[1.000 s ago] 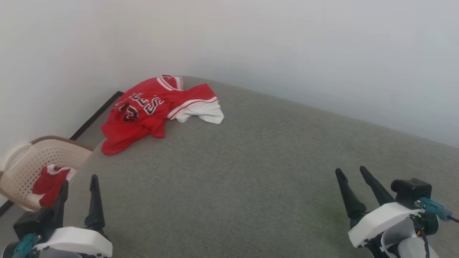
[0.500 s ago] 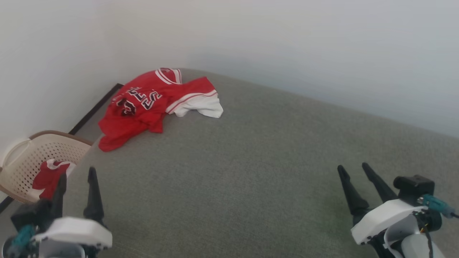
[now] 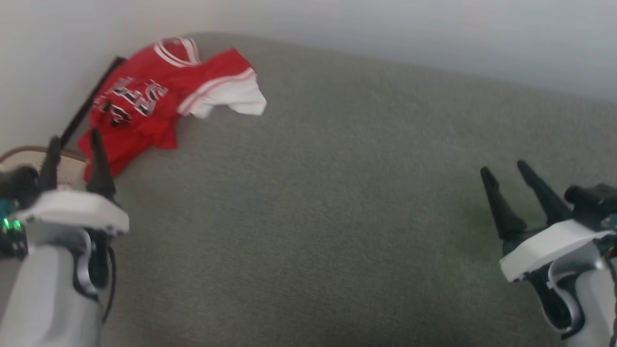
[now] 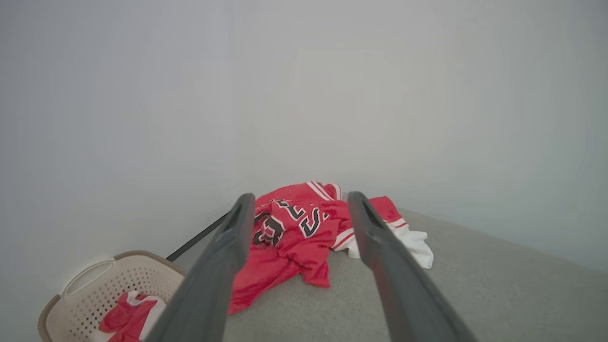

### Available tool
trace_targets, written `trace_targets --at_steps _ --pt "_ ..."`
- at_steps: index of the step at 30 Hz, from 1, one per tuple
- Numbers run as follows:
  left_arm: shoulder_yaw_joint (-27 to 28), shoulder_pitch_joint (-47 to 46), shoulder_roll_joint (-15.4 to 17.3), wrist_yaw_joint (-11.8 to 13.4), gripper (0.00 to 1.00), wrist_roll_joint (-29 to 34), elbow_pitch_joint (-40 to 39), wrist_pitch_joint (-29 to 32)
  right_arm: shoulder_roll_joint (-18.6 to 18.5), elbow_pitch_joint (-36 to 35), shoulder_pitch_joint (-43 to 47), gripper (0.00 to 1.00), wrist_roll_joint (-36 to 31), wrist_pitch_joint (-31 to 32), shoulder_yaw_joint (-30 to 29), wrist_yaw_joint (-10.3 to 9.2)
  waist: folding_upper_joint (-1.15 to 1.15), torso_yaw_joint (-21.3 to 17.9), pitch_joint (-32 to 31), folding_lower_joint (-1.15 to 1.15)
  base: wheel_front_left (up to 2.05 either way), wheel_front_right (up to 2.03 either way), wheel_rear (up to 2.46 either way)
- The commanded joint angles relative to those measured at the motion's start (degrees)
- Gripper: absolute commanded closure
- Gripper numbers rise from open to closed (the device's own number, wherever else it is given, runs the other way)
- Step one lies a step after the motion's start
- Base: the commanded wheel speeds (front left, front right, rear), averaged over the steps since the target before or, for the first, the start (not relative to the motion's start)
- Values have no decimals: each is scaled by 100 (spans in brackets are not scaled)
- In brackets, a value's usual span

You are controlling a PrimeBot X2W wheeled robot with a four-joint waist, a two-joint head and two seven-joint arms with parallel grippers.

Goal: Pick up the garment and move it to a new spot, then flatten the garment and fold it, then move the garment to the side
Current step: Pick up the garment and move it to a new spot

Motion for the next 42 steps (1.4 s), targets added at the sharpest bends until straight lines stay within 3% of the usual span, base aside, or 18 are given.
trace_targets --at_steps 1,7,19,30,37,41,42 --pt "-4 -331 65 -57 0 -25 193 11 -64 -108 -122 0 -20 51 -7 -2 0 -265 466 0 0 0 0" --pt "-38 -1199 199 -162 0 -62 907 -26 -287 -520 -419 0 -64 243 0 -2 0 -412 958 0 0 0 0" --pt "-58 -3454 408 -344 0 -276 3257 181 -788 -1690 -1135 0 -200 971 -50 -2 0 -478 2057 0 0 0 0" --pt "-184 -4789 496 -360 0 -389 5011 1148 -1035 -2474 -1246 0 -270 1484 -286 -2 0 -598 2826 0 0 0 0" --pt "-196 -4865 355 -318 0 -560 5435 2414 -1024 -2780 -1156 0 -290 1674 -386 -2 0 -618 2974 0 0 0 0" --pt "-139 -4815 287 -276 0 -683 5501 2754 -989 -2845 -1168 0 -306 1736 -409 -2 0 -617 2975 0 0 0 0" --pt "-160 -4816 277 -290 68 -680 5508 2815 -979 -2856 -1176 0 -310 1739 -404 -2 0 -619 2975 0 0 0 0"
